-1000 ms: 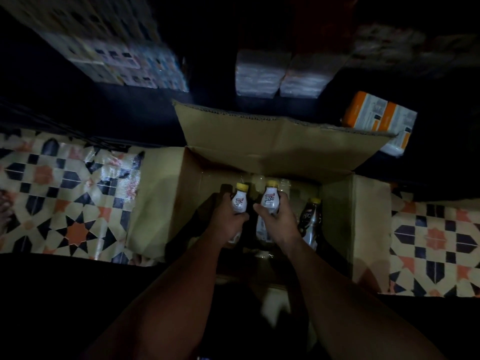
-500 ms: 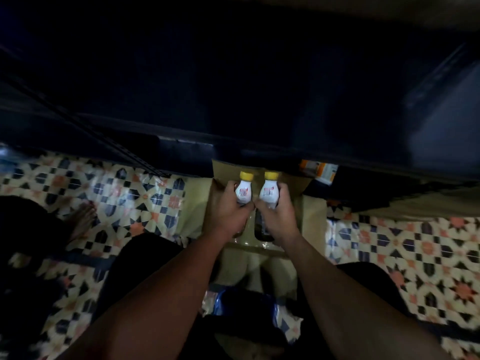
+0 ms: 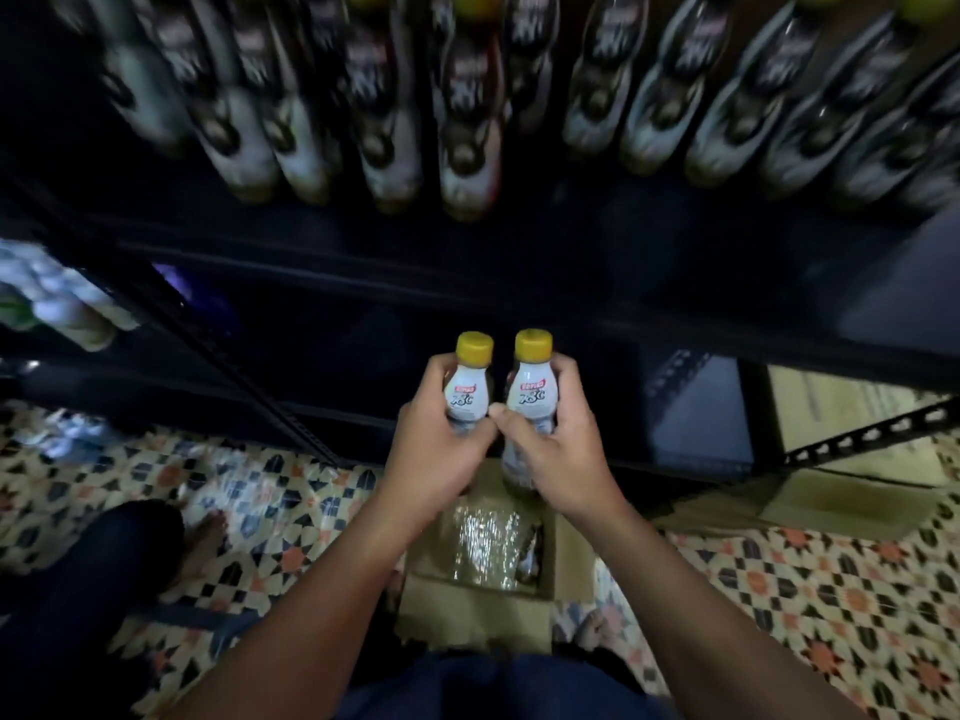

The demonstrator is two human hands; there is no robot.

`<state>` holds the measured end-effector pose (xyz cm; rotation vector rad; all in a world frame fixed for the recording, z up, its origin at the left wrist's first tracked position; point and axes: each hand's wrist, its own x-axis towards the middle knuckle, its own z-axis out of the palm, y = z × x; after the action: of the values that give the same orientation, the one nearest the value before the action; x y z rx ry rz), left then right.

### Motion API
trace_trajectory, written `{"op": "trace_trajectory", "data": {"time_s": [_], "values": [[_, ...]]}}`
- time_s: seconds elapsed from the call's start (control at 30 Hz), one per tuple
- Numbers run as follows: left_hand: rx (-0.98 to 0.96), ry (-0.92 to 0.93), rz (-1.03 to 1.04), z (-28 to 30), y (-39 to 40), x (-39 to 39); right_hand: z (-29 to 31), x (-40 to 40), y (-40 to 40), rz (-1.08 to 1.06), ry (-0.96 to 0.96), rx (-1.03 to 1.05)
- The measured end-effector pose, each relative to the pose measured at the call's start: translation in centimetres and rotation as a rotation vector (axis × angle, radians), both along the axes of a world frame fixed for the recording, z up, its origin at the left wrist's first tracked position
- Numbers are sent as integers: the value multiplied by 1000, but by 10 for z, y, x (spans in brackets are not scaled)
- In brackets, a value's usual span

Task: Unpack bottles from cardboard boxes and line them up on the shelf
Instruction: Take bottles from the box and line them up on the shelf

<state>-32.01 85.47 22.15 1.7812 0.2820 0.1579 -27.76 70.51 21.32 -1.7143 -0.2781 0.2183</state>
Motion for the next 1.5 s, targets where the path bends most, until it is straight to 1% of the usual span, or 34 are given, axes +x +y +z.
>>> {"op": "trace_trajectory", "data": {"time_s": [0.13, 0.27, 0.37, 0.43, 0.5, 0.6, 0.7, 0.83, 0.97, 1.07, 1.2, 1.4, 1.47, 1.5], "values": [[-6, -151, 65, 58, 17, -4, 60, 4, 22, 41, -124, 60], [-11, -296, 112, 109, 41, 5, 105, 20, 50, 54, -245, 128], [24, -356, 176, 130, 66, 21, 125, 35, 72, 60, -326, 136], [51, -390, 235, 140, 83, 32, 135, 45, 89, 38, -344, 133], [68, -419, 291, 146, 102, 40, 145, 53, 106, 23, -385, 101], [90, -450, 372, 144, 129, 49, 153, 60, 130, 51, -420, 80], [109, -438, 440, 136, 147, 53, 144, 64, 155, 62, -351, 83], [194, -416, 398, 130, 164, 57, 129, 64, 183, 96, -303, 46], [300, -390, 399, 120, 176, 60, 116, 61, 195, 102, -378, -18], [328, -409, 428, 112, 179, 60, 109, 63, 200, 60, -444, -65], [383, -384, 449, 108, 188, 65, 106, 64, 199, -7, -575, -158], [349, -457, 412, 97, 199, 70, 104, 70, 197, -232, -745, -321], [360, -478, 420, 96, 202, 69, 99, 69, 196, -262, -770, -355], [374, -482, 429, 95, 203, 68, 96, 68, 195, -240, -749, -345]]}}
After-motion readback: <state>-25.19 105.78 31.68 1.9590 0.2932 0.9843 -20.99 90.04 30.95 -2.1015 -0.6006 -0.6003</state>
